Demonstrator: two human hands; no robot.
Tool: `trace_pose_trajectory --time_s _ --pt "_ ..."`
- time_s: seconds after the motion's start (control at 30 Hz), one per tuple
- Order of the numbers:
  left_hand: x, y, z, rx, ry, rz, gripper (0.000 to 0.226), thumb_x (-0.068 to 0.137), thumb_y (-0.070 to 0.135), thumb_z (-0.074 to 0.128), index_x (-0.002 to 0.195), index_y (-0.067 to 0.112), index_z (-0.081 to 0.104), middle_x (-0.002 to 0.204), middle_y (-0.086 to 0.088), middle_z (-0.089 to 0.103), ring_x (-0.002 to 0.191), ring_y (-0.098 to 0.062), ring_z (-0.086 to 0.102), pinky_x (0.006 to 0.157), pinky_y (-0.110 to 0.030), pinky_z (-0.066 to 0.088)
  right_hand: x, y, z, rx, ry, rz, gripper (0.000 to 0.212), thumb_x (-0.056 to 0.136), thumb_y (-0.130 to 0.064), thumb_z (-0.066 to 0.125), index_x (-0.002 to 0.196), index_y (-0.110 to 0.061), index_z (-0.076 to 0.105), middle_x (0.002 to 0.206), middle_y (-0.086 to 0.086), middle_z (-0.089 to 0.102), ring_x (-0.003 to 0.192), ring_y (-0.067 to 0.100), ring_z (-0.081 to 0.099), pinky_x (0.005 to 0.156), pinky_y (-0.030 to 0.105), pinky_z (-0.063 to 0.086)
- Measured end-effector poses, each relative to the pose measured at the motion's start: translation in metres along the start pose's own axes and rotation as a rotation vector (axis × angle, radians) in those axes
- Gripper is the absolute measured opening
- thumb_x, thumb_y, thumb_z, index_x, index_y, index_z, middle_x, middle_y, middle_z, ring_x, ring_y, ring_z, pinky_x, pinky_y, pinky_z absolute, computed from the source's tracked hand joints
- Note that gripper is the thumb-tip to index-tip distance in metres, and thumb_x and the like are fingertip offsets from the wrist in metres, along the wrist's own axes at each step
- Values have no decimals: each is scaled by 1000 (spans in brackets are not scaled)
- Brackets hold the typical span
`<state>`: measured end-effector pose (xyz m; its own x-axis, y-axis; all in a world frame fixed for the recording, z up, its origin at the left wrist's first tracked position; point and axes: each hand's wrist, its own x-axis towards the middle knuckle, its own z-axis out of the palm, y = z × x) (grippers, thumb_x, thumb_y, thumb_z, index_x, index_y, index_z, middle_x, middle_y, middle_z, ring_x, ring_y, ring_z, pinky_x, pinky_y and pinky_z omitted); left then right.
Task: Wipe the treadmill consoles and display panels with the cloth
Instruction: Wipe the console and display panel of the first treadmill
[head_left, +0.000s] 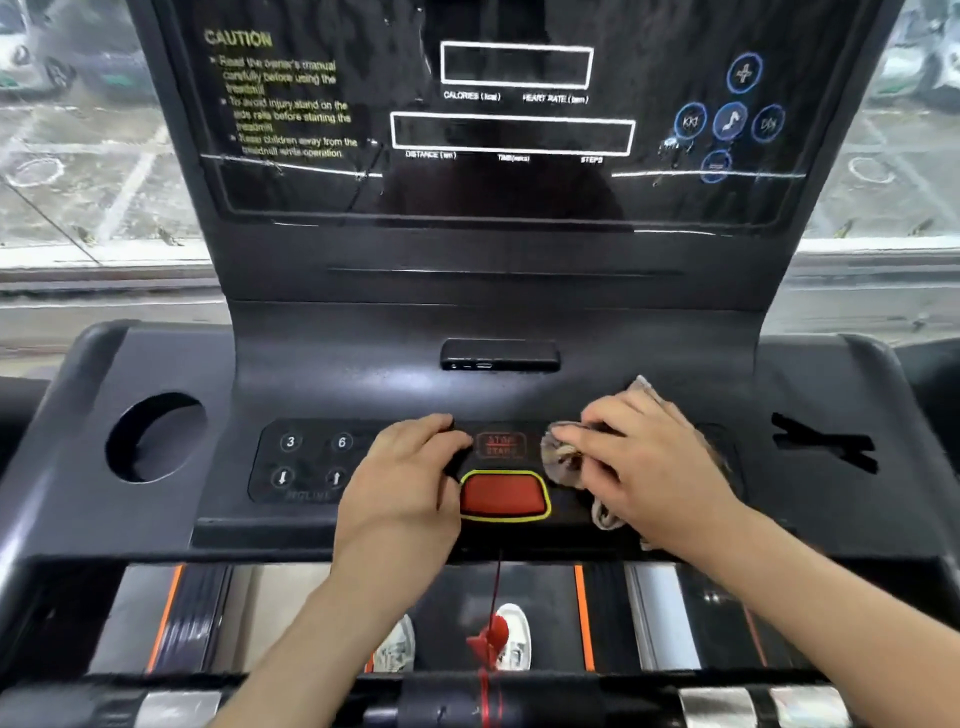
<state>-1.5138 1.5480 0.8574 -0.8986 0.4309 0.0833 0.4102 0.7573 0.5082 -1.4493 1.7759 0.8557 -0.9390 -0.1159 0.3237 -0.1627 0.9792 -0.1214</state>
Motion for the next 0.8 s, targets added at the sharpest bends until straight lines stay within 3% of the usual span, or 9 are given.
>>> trace_pose_trajectory --time_s 0.13,0.27,0.43,0.5,0.63,0.8 --pt "2 -4 4 -12 97 84 43 68 8 43 98 15 73 111 0 68 103 -17 53 92 -24 41 1 0 -7 5 -22 51 34 82 -26 48 101 -18 75 90 -1 63 87 27 57 71 42 48" --pt "2 -3 3 -3 101 106 44 73 10 36 98 13 72 110 -2 68 101 -21 58 89 -29 47 32 -36 6 68 -128 -11 35 81 -27 48 103 -18 74 90 -1 61 87 27 58 70 45 49" --pt "3 -12 -3 -21 82 84 49 71 18 32 100 15 71 112 3 67 103 -16 51 89 -22 40 22 3 -10 29 -160 -43 36 79 -27 47 100 -25 76 87 -2 60 84 24 55 77 34 42" --pt "3 -15 -5 -3 79 67 50 72 20 31 101 15 71 112 5 67 103 -15 48 88 -21 42 18 10 -16 14 -197 -29 36 80 -27 47 100 -24 76 87 -2 60 83 24 54 75 36 45" --pt "2 -20 -6 44 92 66 46 71 12 36 100 12 72 111 1 67 99 -20 49 86 -18 37 33 -12 -6 7 -244 -102 36 80 -27 46 102 -18 72 89 0 59 83 27 54 69 49 51" --pt "-8 -34 -11 56 141 0 43 68 5 46 101 11 73 113 -1 66 101 -21 50 86 -24 44 57 -35 4 -9 -280 -177 40 78 -32 42 97 -20 74 85 -1 60 81 27 56 66 47 51"
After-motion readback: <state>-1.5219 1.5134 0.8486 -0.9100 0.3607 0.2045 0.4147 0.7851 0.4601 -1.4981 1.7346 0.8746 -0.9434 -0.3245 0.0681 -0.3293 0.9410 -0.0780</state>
